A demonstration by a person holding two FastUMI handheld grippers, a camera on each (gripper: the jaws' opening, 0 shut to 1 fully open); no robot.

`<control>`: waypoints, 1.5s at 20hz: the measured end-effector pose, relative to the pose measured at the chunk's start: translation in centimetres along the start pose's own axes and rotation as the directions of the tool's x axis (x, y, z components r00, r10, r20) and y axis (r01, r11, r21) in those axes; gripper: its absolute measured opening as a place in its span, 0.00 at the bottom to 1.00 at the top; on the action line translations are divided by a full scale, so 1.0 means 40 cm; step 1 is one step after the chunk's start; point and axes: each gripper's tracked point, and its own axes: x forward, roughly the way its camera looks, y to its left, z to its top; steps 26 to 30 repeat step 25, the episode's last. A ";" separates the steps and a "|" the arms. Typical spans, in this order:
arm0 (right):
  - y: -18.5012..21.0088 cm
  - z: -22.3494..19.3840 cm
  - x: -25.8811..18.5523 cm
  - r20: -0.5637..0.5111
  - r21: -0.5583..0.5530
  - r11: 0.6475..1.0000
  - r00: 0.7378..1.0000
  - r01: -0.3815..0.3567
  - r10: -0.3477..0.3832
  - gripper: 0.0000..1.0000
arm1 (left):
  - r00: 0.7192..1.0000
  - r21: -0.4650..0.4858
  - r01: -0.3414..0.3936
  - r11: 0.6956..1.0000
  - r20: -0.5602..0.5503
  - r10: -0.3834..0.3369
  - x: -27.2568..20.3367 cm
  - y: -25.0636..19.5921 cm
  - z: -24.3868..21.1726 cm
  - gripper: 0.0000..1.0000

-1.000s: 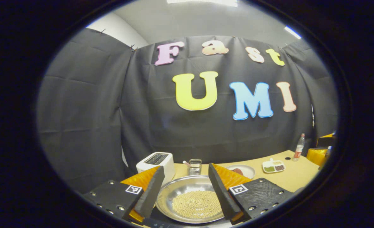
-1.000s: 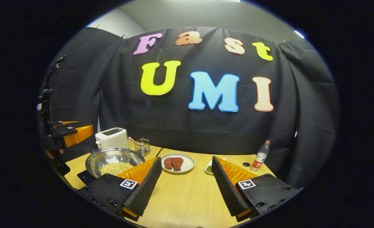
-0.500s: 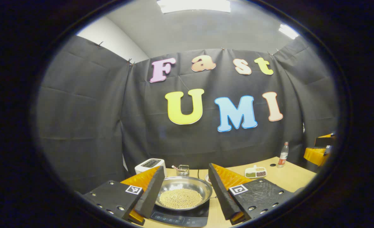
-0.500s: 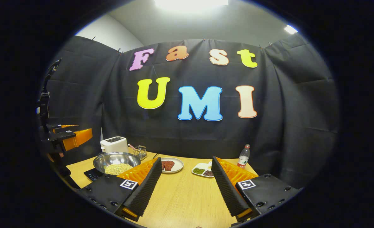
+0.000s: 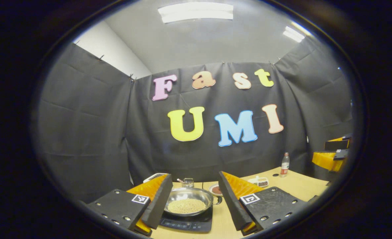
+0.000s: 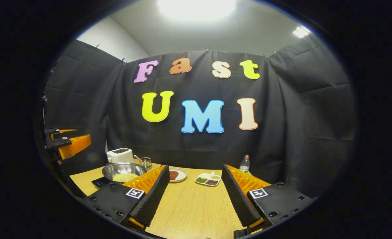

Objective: First push the handle of the pot to place it horizontally, then grasp the pot with both hands and set it on the induction cooktop.

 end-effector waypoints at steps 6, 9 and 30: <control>0.014 0.026 -0.061 0.023 -0.001 0.999 0.999 0.046 -0.046 0.98 | 1.000 -0.025 0.026 0.999 -0.010 -0.026 -0.056 0.046 -0.001 0.82; 0.036 0.028 -0.078 0.026 -0.001 0.999 0.999 0.042 -0.042 0.98 | 1.000 -0.025 0.025 0.999 -0.013 -0.025 -0.081 0.075 -0.001 0.82; 0.073 0.046 -0.081 0.052 0.006 0.999 0.998 0.044 -0.044 0.98 | 1.000 -0.061 0.005 0.998 0.010 -0.005 -0.105 0.141 0.011 0.82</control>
